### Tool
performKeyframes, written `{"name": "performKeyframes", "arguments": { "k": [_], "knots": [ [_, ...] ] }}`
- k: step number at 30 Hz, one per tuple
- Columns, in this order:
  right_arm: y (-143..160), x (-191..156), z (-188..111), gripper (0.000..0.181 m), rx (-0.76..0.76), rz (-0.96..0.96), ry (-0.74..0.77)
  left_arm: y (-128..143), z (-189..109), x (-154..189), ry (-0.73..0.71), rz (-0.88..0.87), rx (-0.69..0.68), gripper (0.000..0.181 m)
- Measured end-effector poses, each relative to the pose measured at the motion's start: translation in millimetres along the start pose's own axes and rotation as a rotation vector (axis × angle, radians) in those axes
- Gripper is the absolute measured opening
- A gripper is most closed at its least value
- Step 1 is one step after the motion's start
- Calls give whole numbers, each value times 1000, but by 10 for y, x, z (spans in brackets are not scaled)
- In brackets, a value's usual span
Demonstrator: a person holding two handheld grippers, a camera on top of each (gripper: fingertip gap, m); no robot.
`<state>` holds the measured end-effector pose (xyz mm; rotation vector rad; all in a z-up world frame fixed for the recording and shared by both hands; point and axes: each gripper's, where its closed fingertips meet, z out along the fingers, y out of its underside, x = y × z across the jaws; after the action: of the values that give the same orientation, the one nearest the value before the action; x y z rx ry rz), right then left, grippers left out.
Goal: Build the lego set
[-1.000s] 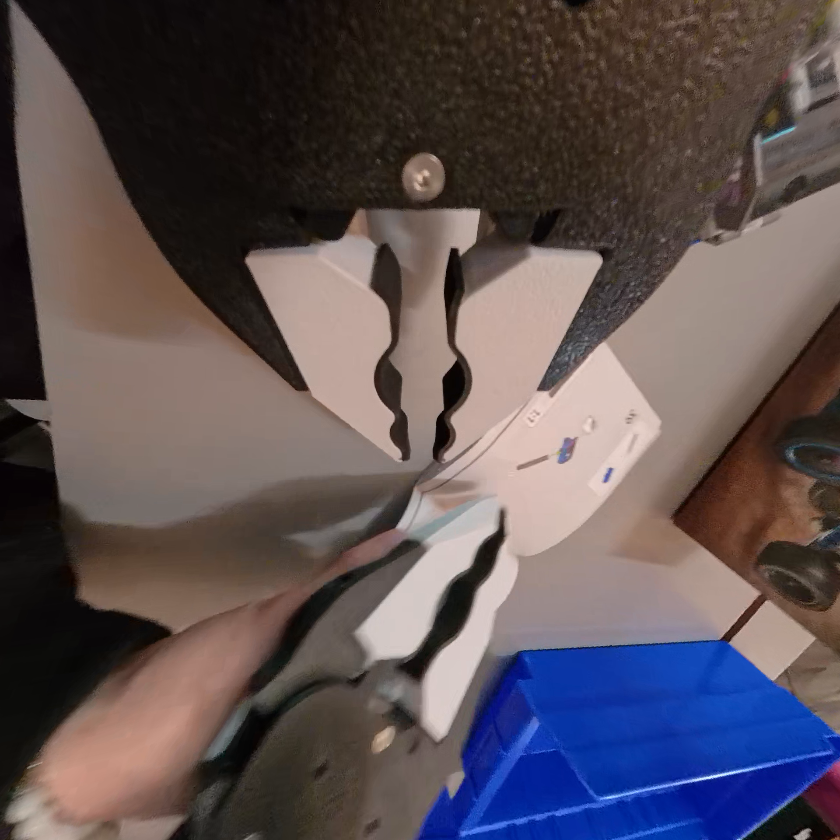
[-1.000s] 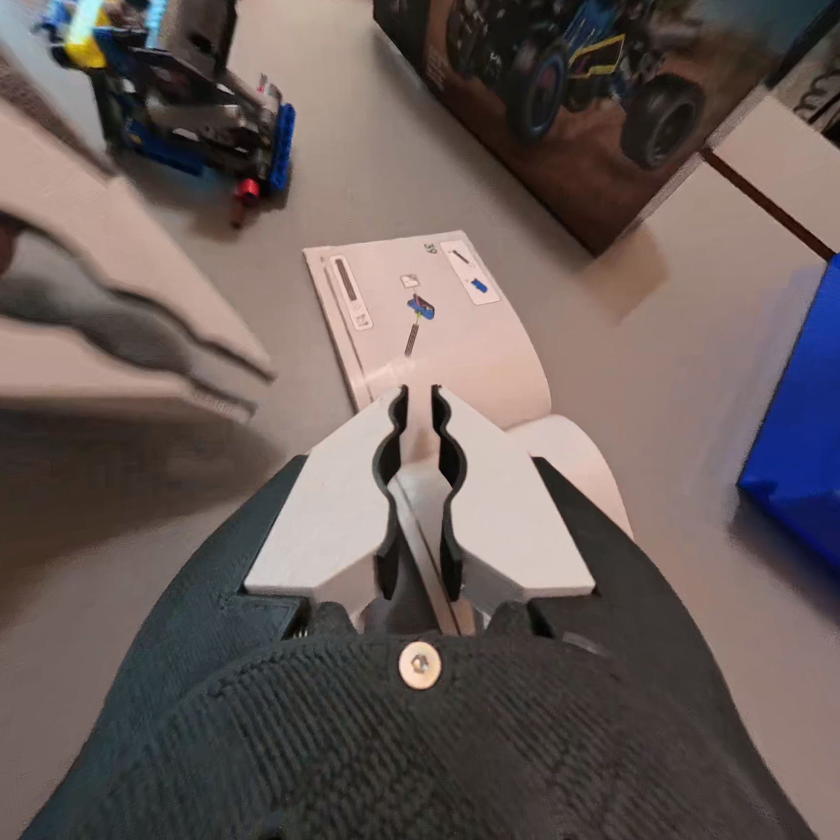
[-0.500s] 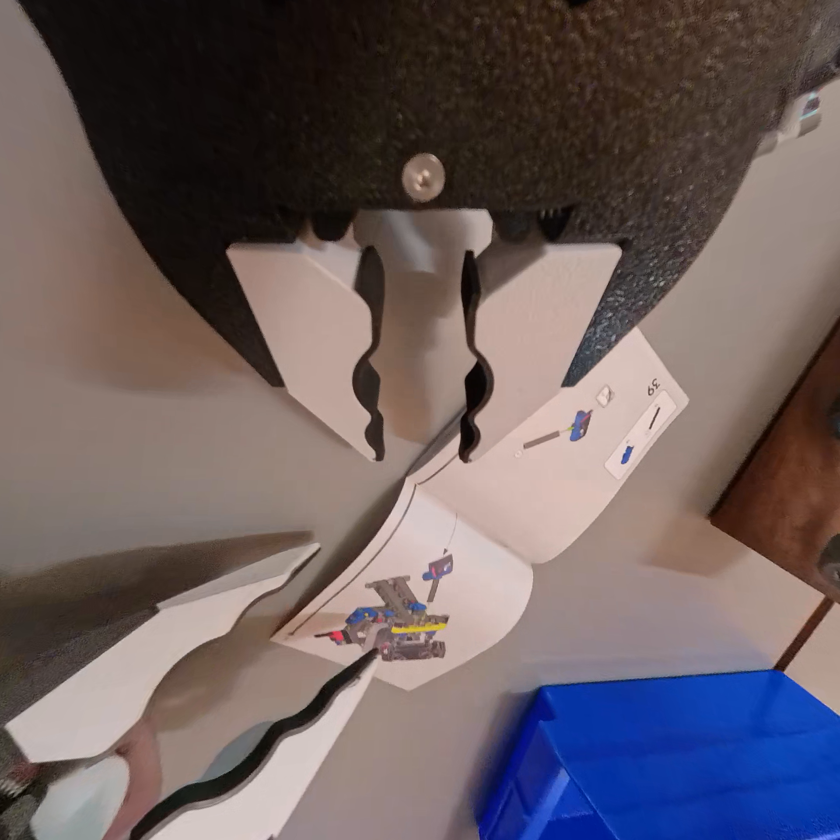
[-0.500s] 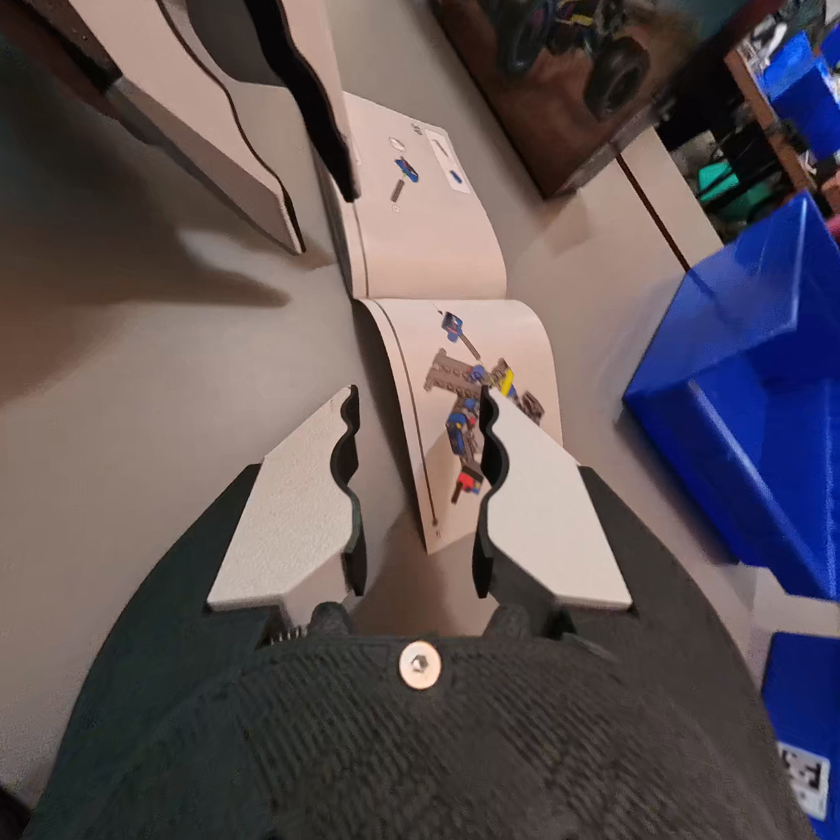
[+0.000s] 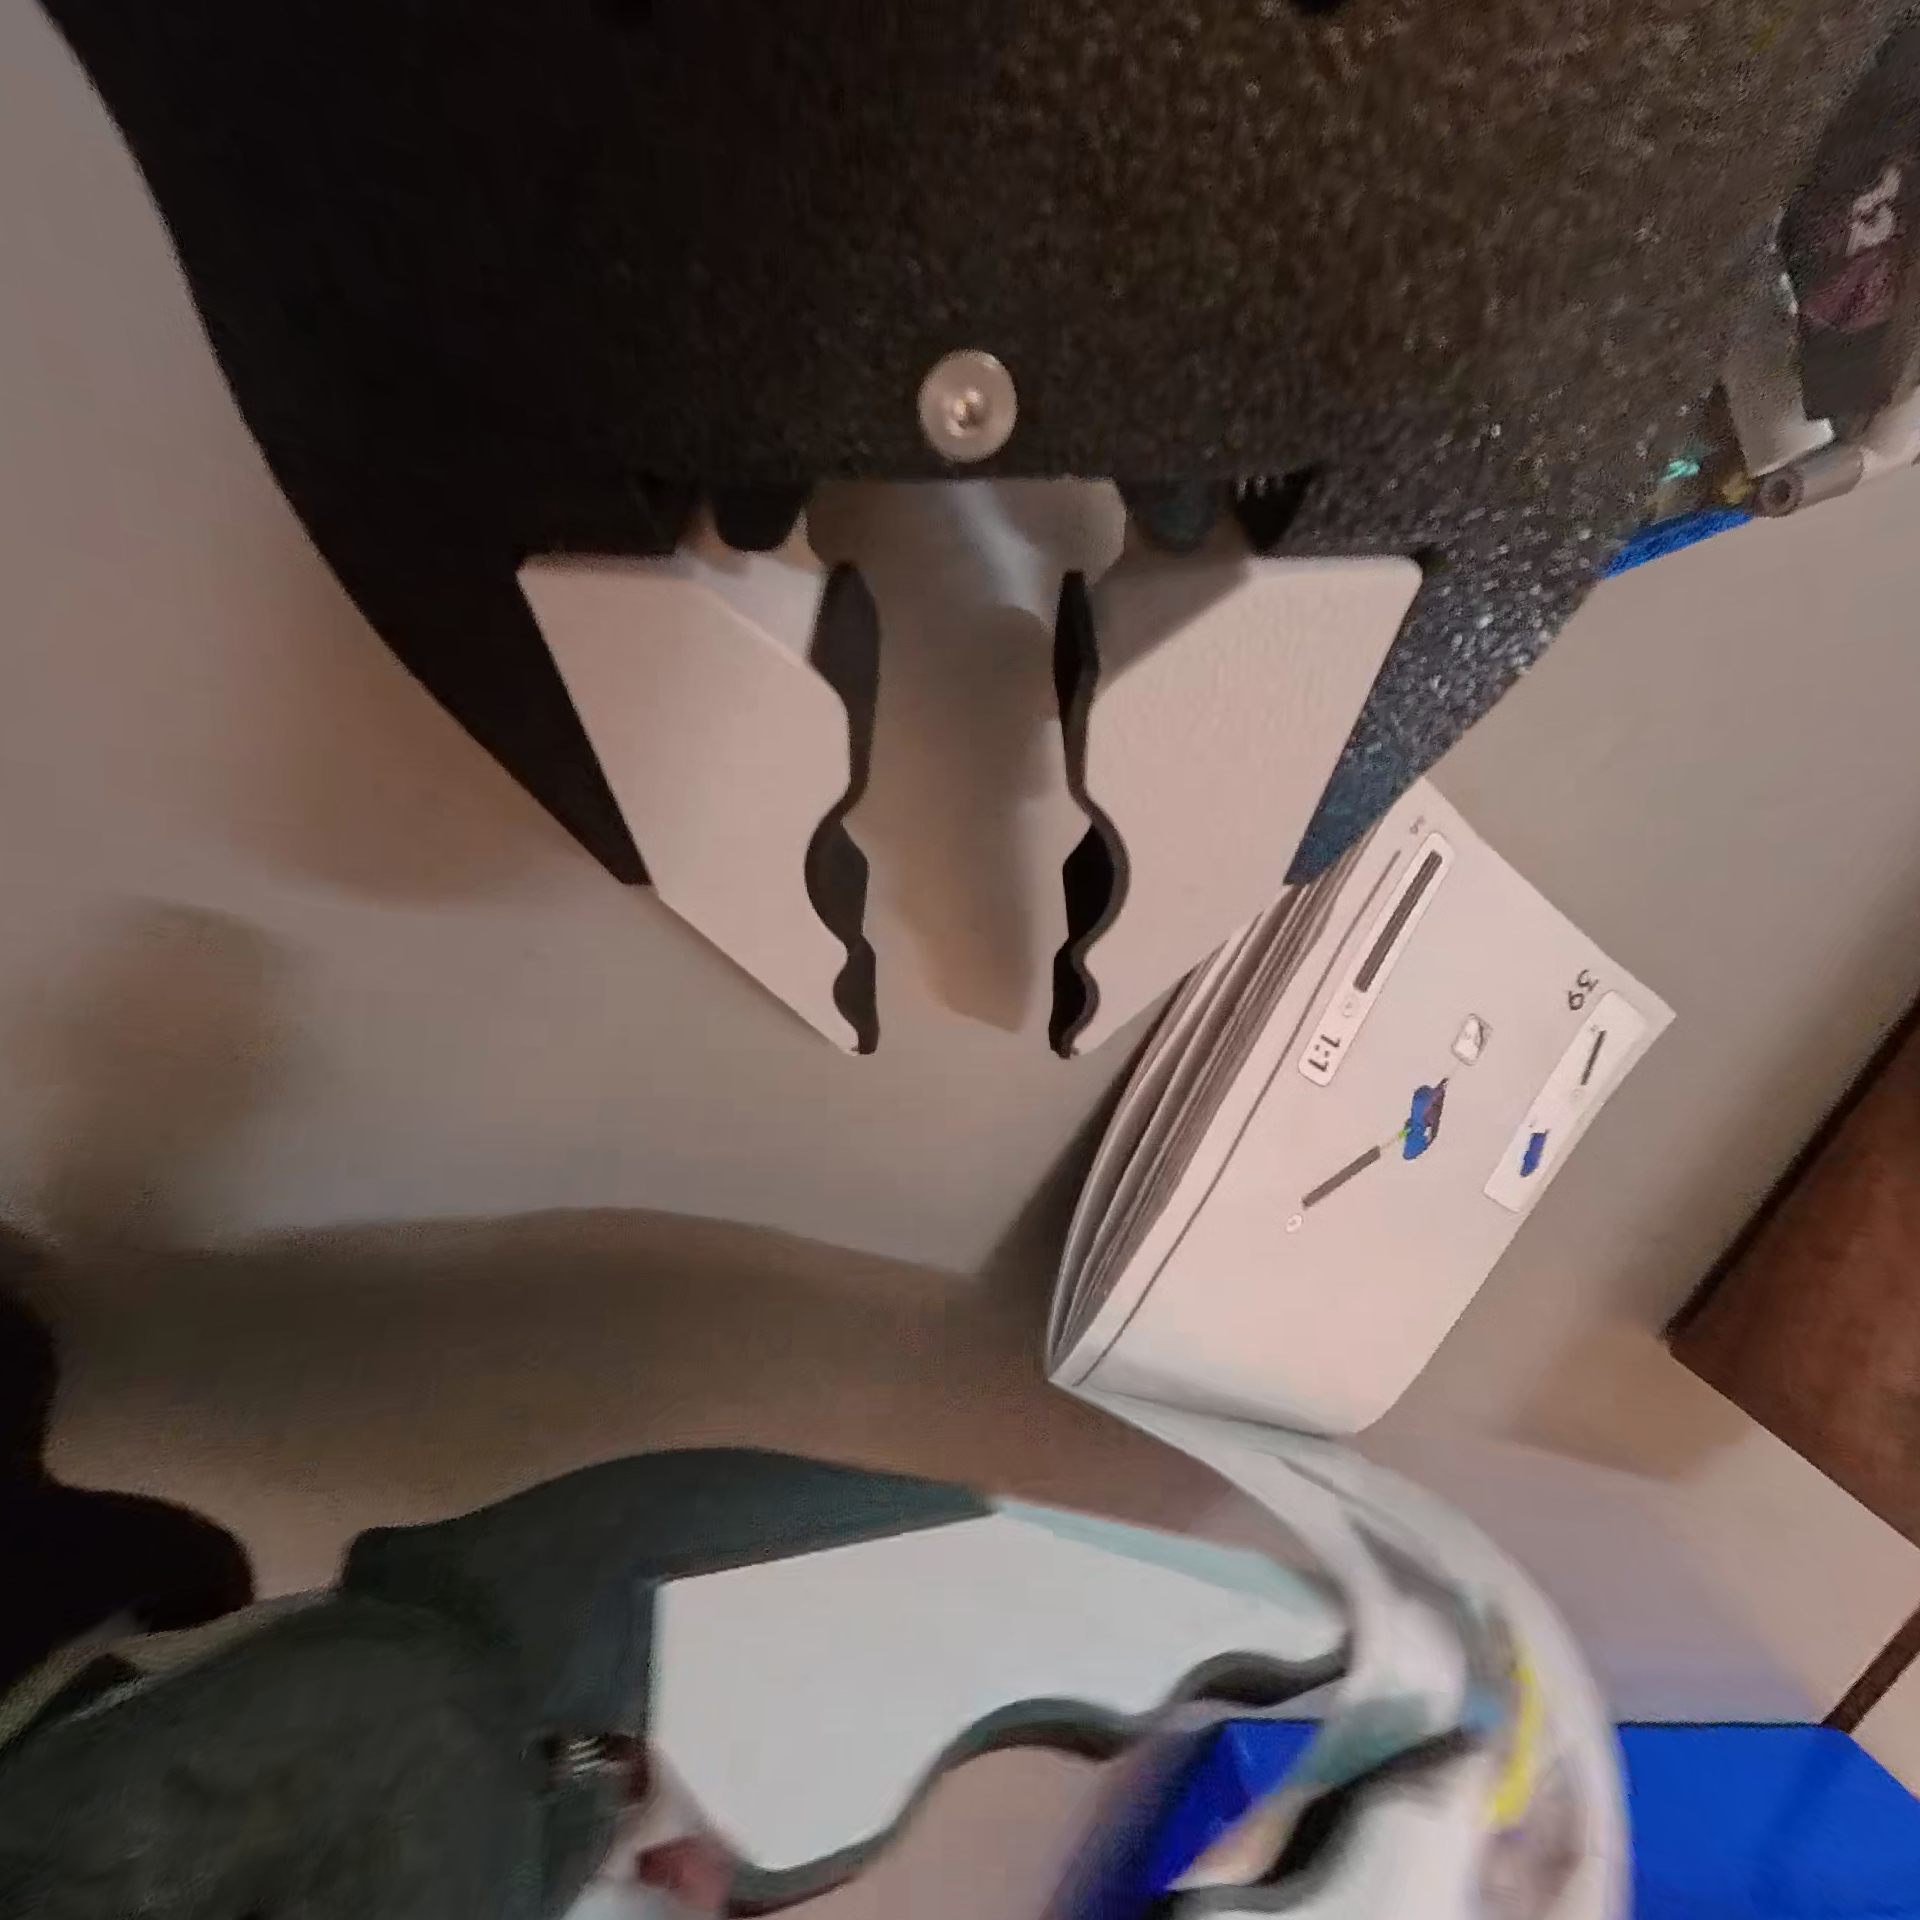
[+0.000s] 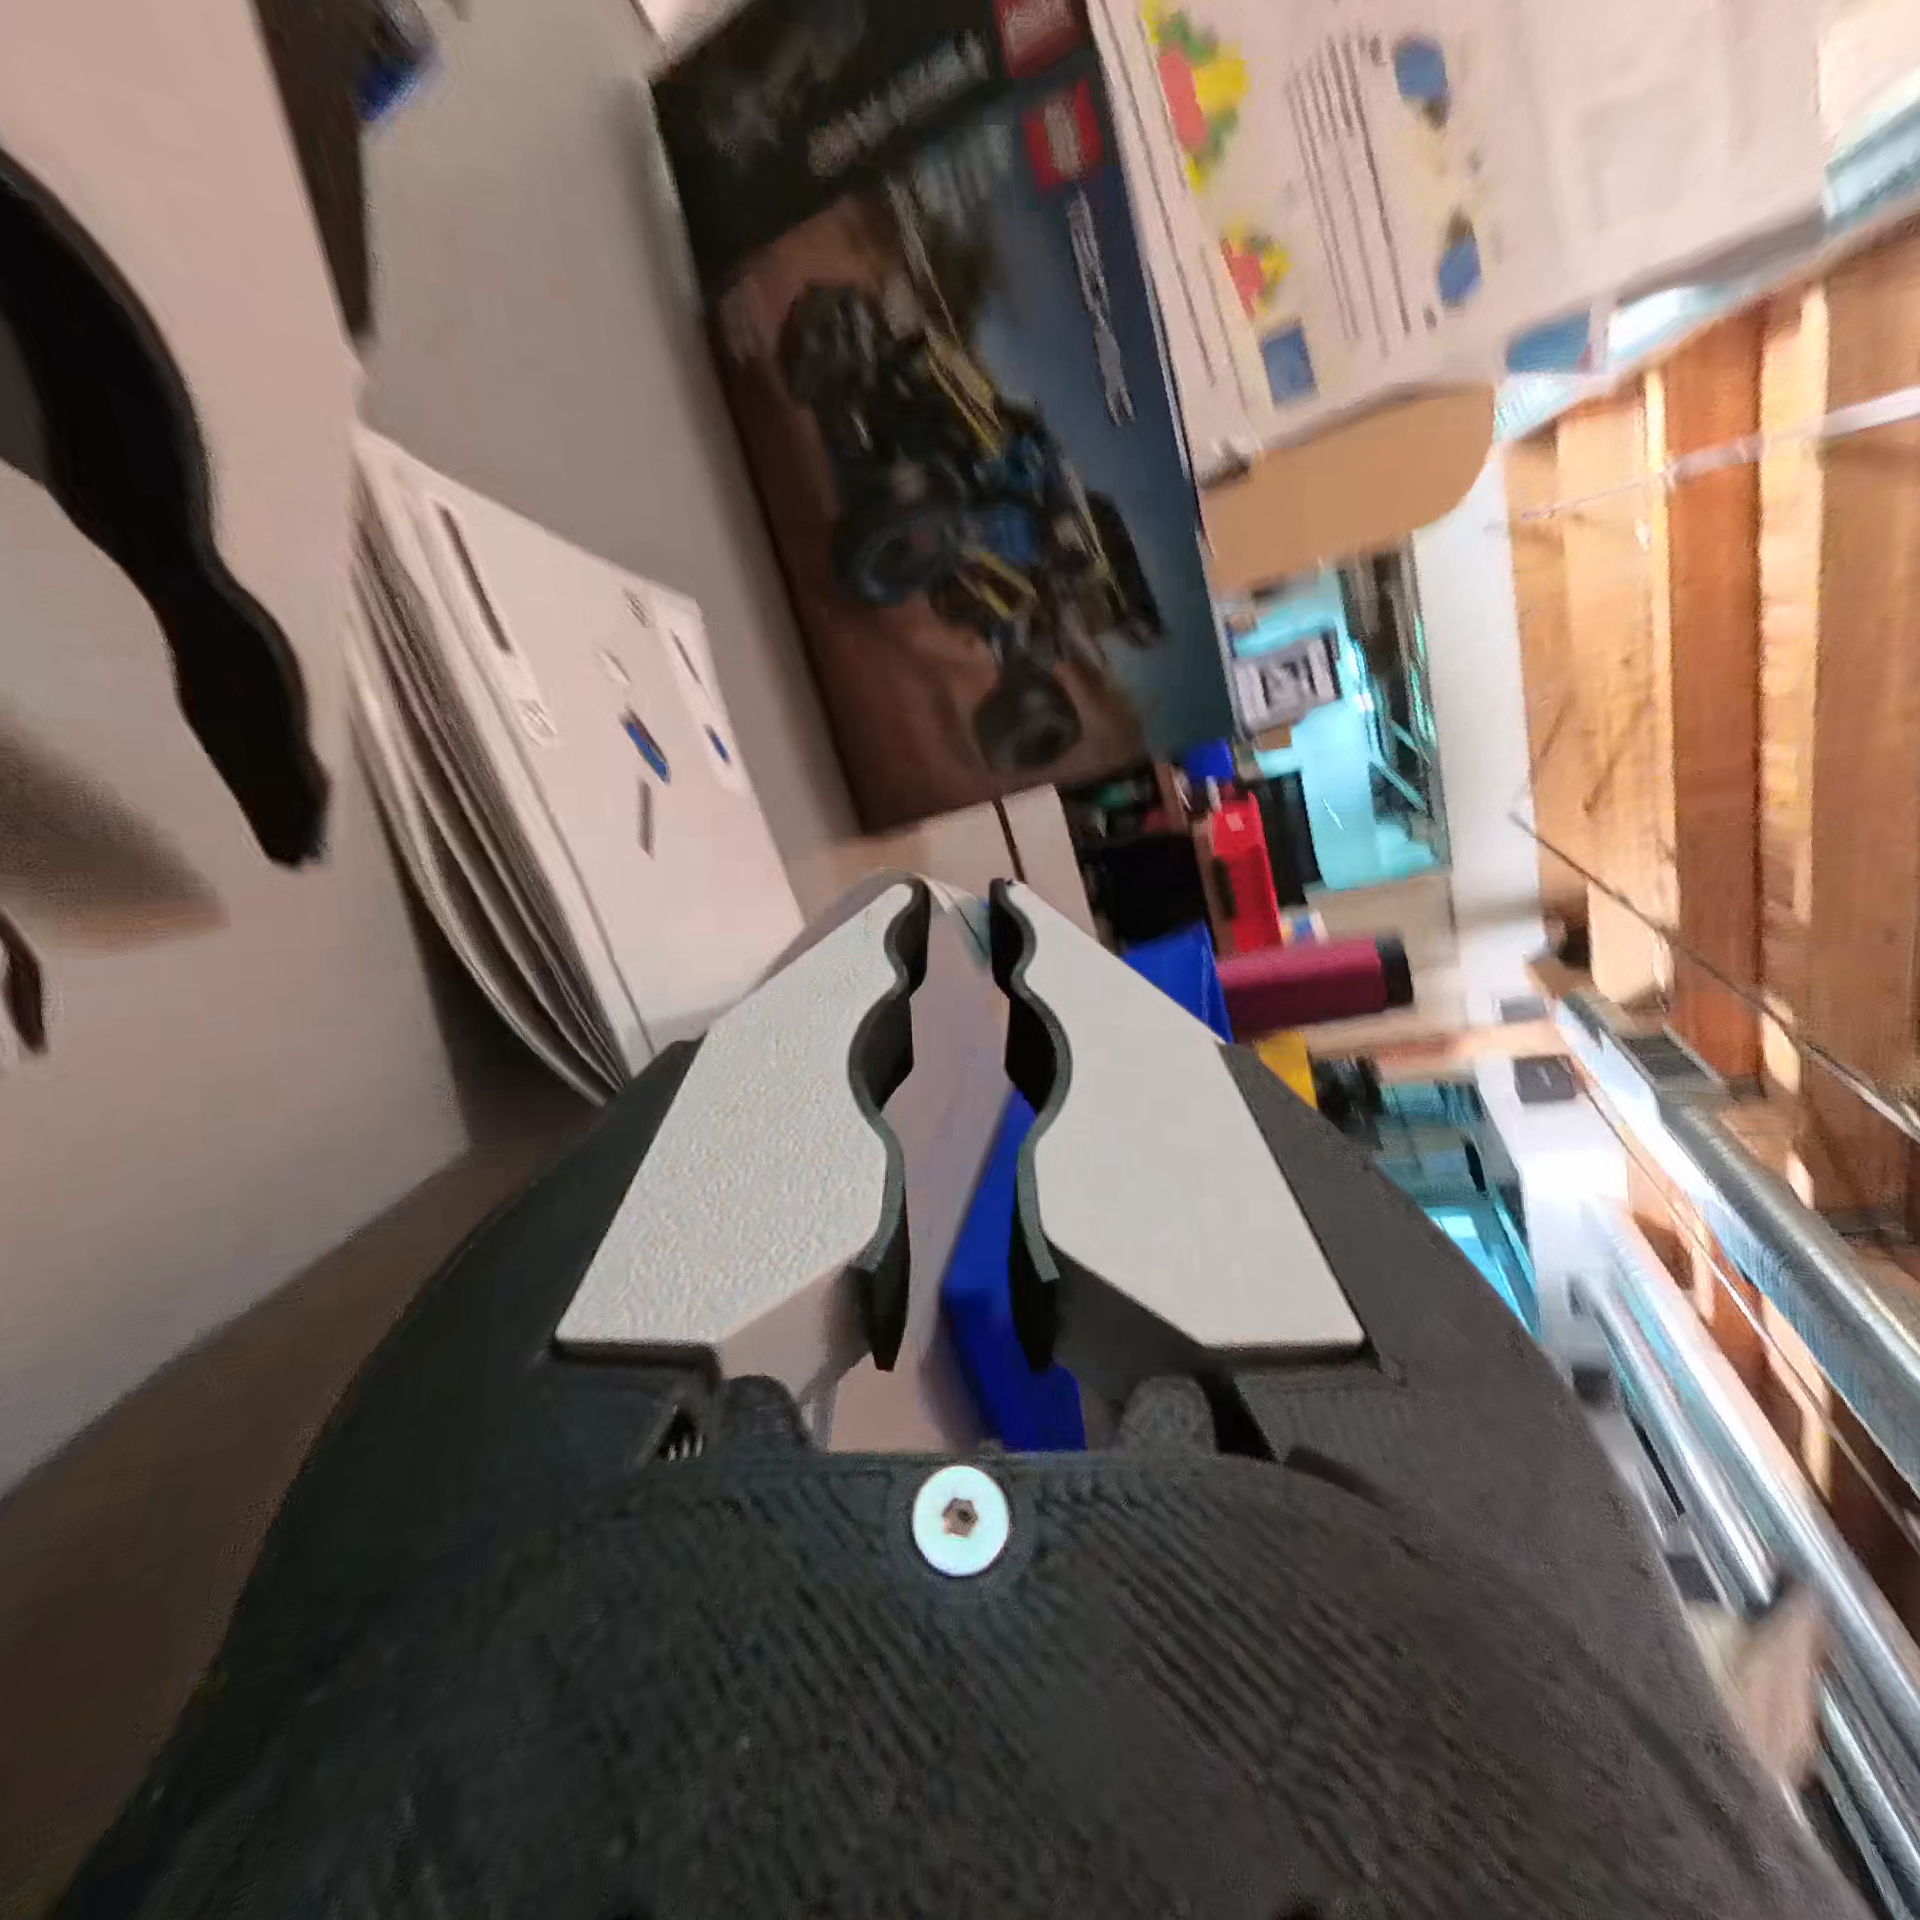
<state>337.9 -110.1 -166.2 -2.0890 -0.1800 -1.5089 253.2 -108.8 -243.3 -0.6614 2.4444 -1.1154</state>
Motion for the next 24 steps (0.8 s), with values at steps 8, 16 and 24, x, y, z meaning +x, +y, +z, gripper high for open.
{"name": "performKeyframes", "arguments": {
  "k": [8, 16, 24],
  "knots": [
    [-383, -307, -46, 33, 213, 126, -223, 122, -152, 120, 76, -31, -19, 30],
    [-345, -683, -193, 42, 223, 511, -699, 166, -287, 159, 104, -55, 3, 29],
    [-56, -829, 47, 40, 31, 357, -725, 163, -579, 130, 92, -61, 44, 28]
  ]
}}
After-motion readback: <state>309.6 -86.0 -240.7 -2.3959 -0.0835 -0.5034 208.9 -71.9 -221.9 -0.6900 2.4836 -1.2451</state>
